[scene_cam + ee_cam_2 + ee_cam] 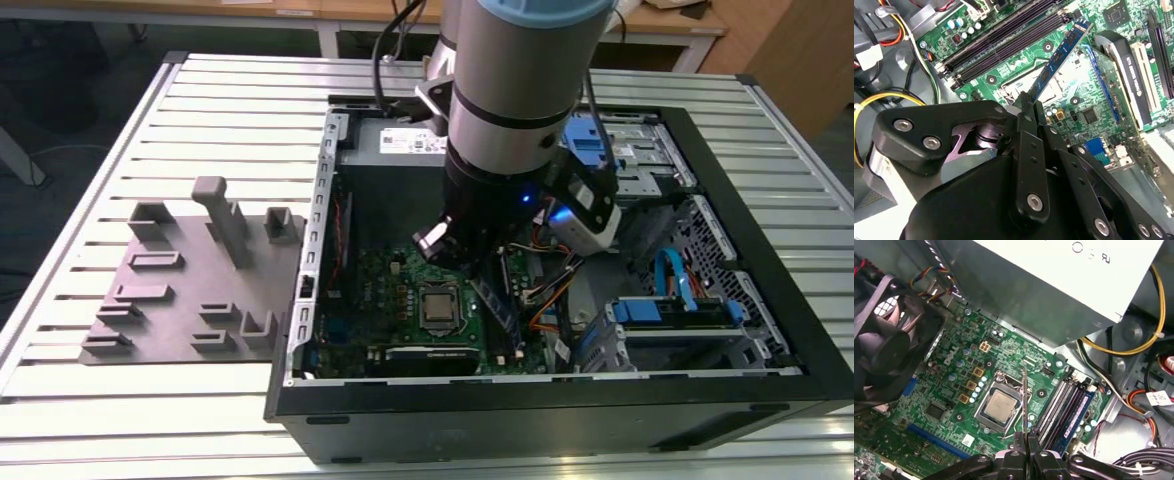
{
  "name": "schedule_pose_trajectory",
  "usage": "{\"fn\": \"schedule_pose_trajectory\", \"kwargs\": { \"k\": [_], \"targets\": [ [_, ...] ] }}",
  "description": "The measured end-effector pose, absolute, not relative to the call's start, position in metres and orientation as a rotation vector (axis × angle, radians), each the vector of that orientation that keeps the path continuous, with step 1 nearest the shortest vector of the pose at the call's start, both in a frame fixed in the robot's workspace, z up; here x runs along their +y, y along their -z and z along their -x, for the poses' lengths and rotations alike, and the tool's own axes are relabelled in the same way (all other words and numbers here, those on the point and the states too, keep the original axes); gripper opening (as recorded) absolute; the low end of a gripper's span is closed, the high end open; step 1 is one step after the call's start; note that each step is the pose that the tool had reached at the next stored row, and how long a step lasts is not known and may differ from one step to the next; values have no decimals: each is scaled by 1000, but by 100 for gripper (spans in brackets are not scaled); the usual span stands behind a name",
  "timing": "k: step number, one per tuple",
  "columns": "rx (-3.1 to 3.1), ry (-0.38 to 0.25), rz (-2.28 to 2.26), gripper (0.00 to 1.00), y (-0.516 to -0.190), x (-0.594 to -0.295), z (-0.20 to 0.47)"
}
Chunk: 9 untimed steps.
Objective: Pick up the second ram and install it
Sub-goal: 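Insert the second ram into the second slot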
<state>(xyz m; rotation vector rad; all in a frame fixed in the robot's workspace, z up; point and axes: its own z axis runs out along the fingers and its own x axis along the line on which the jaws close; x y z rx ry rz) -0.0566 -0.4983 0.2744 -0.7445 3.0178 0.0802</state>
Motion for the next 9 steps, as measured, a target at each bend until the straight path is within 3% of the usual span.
{"fn": "schedule_pose_trajectory", "kwargs": {
  "k": [9],
  "targets": [
    [3038, -78, 652, 14, -274, -498, 57]
  ]
}}
